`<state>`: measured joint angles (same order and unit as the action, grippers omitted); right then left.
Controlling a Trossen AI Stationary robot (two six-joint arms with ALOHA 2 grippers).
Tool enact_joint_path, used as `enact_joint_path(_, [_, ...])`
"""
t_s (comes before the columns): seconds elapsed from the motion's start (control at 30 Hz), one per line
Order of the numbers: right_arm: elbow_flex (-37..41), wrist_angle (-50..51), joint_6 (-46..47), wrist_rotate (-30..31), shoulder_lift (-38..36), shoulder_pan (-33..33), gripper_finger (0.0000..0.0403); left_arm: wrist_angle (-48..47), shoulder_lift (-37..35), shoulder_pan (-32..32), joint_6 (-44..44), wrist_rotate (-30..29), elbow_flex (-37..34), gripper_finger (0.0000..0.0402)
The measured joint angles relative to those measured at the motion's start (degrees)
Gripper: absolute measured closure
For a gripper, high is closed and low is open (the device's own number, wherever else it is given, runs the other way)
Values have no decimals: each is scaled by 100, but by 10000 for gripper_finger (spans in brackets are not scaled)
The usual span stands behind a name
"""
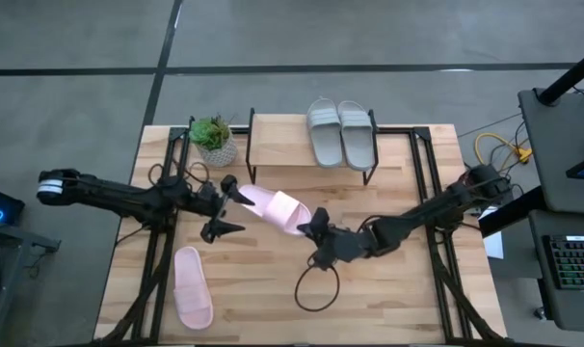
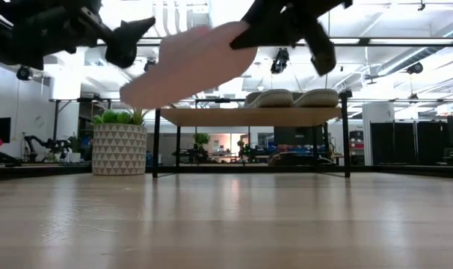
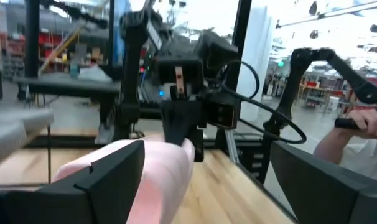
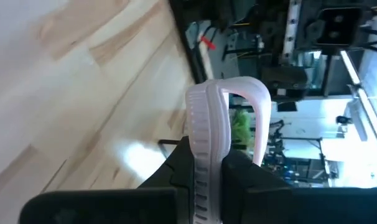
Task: Pick and place slides into the shelf
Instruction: Put the top pink slide on the shelf
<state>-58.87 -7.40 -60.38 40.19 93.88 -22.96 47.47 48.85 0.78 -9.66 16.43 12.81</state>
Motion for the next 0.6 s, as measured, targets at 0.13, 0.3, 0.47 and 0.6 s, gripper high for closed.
enact_joint_path(0.13, [0,-49,231,58,-222,-184,375,-49,-353,0,12,0,-10,69])
enact_joint_path(0.3, [0,-123,888,273,-528,-197,377,-409,-735,1,526,-47,-47,70])
enact_joint_path(0.47, [0,-565,1379,752,-640,-42,377,-664,-1068,0,1225,-518,-109,70])
enact_joint_path(0.6, [0,-1131,1771,1065,-653,127,377,-793,-1268,0,1775,-1157,-113,70])
